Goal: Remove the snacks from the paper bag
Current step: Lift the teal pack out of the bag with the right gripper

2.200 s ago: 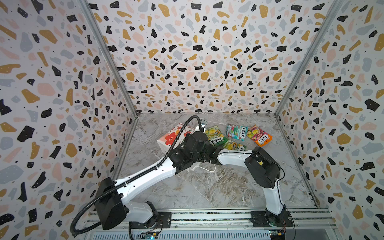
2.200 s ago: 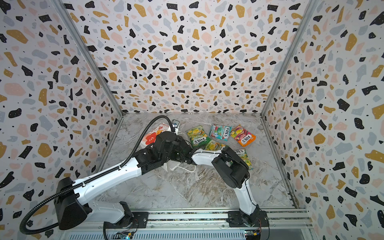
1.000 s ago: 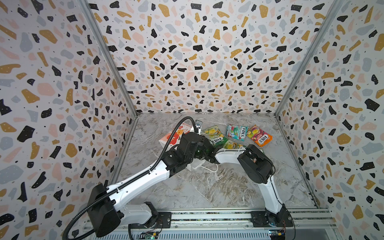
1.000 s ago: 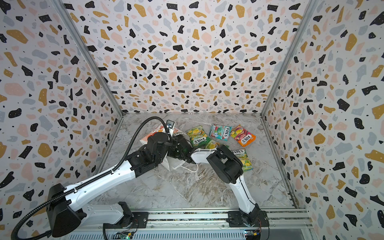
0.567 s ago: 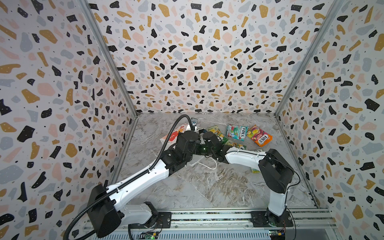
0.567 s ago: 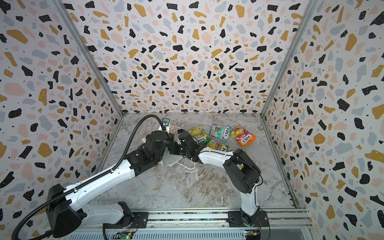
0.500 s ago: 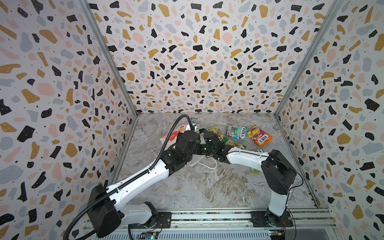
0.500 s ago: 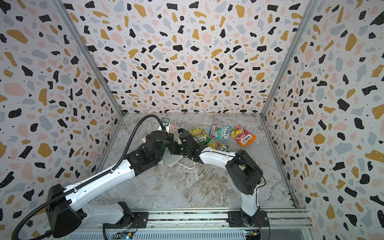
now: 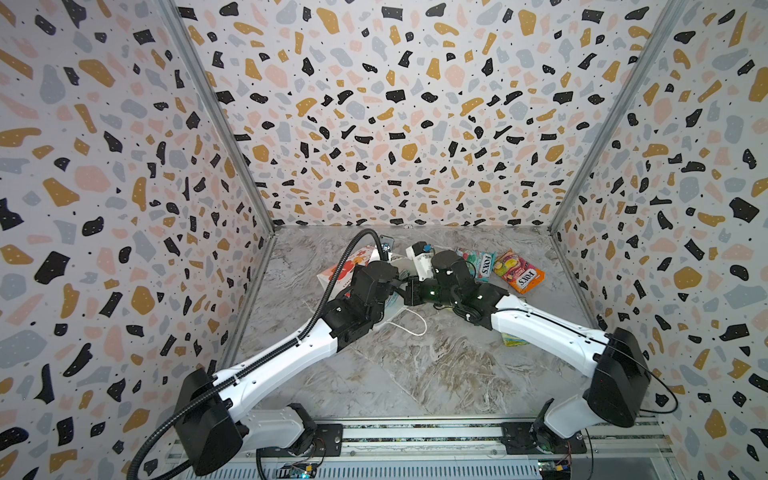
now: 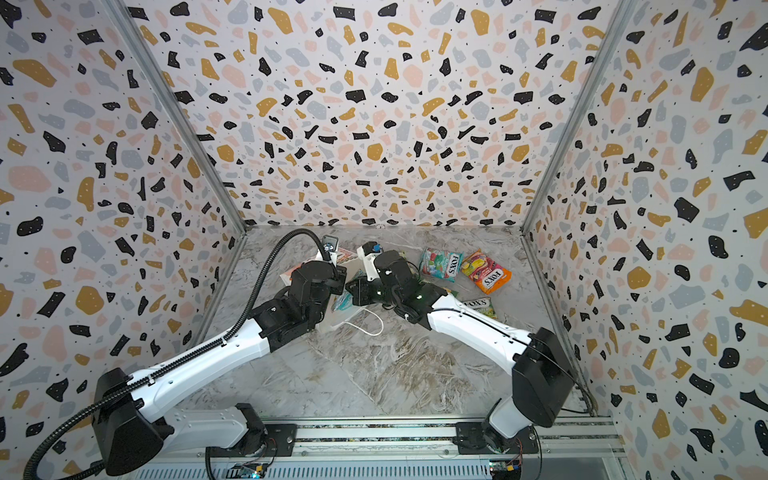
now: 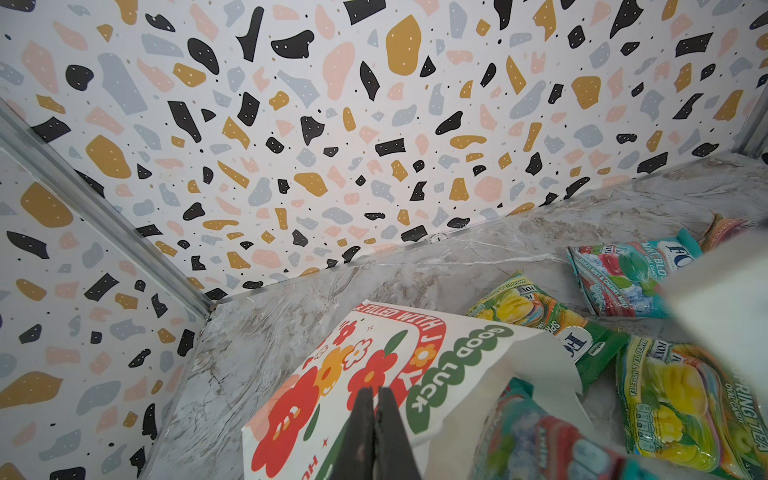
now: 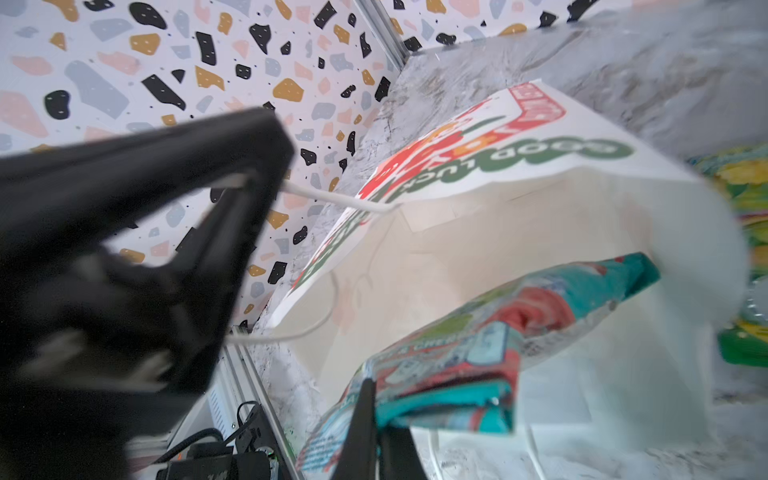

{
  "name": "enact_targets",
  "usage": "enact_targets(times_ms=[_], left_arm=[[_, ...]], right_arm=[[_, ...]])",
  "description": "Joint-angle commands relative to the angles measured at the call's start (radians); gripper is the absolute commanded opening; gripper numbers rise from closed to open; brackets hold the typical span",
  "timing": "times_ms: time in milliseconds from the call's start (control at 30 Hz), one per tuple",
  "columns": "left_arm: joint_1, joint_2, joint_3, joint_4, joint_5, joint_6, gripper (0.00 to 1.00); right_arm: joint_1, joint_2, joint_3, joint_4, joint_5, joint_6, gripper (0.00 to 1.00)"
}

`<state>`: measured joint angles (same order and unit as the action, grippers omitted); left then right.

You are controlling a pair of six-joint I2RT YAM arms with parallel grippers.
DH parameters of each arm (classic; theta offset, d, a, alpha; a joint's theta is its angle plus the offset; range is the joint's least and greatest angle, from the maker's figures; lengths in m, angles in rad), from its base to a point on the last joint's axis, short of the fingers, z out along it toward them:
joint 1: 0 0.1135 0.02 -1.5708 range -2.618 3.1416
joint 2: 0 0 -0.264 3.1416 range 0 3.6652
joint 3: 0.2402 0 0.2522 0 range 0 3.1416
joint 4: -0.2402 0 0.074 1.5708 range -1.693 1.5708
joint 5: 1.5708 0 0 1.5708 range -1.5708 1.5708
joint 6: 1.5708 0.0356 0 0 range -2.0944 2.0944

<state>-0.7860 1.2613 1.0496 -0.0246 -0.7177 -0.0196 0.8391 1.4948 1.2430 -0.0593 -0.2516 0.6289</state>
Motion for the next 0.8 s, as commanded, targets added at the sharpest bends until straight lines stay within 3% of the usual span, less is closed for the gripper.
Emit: enact_targets(times_ms=[0, 367, 767], left_arm=[[0.007, -0.017, -0.002, 0.022, -0.022, -0.008, 0.0], [0.007, -0.03, 0.003, 0.009, -0.003, -0.013, 0.0], [0.008, -0.032, 0.004, 0.008, 0.014, -0.017, 0.0]], right_arm=[[-0.004, -0.113, 0.091, -0.077, 0.02, -0.087, 0.0], [-0.086, -0.351, 0.107, -0.338, 0.131, -0.151, 0.0], [-0.215, -0.522, -0.117, -0.533, 0.026, -0.192, 0.0]])
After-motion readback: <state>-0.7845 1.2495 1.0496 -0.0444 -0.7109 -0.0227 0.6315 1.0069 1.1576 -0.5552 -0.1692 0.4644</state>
